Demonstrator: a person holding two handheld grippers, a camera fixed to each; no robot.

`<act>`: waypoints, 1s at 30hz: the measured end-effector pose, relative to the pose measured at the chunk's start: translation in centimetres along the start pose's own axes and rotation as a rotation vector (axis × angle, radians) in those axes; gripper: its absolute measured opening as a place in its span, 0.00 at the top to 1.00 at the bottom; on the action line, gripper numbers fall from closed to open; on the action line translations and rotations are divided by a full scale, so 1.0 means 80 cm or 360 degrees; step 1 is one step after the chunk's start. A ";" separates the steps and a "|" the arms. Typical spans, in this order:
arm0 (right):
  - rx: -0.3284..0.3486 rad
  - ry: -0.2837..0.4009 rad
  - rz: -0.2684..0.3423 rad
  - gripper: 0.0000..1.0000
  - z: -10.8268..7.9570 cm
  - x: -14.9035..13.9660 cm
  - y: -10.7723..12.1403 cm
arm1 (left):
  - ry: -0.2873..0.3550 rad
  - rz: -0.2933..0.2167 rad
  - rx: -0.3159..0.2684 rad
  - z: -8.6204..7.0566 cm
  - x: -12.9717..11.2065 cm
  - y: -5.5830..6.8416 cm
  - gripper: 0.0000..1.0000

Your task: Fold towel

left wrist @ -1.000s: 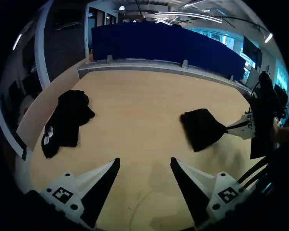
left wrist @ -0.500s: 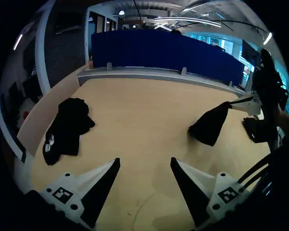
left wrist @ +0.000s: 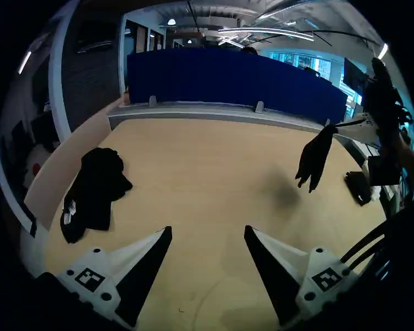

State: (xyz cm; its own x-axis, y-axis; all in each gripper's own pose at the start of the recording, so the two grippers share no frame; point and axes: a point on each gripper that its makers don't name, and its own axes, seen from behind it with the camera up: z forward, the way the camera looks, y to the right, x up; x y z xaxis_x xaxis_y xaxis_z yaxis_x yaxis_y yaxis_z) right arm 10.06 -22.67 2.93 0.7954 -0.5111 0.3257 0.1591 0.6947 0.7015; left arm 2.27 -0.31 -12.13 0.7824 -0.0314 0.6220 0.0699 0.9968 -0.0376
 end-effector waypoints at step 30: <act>-0.0192 -0.0048 0.0126 0.98 -0.084 -0.066 0.171 | -0.0040 0.0045 -0.0020 0.019 0.007 0.046 0.03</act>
State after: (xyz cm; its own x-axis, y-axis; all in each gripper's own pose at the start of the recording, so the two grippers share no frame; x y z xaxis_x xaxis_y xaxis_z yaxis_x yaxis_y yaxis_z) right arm 11.97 -7.03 6.56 0.7906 -0.4660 0.3973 0.1673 0.7885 0.5919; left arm 2.02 3.44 -10.71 0.7684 -0.0010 0.6400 0.0558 0.9963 -0.0654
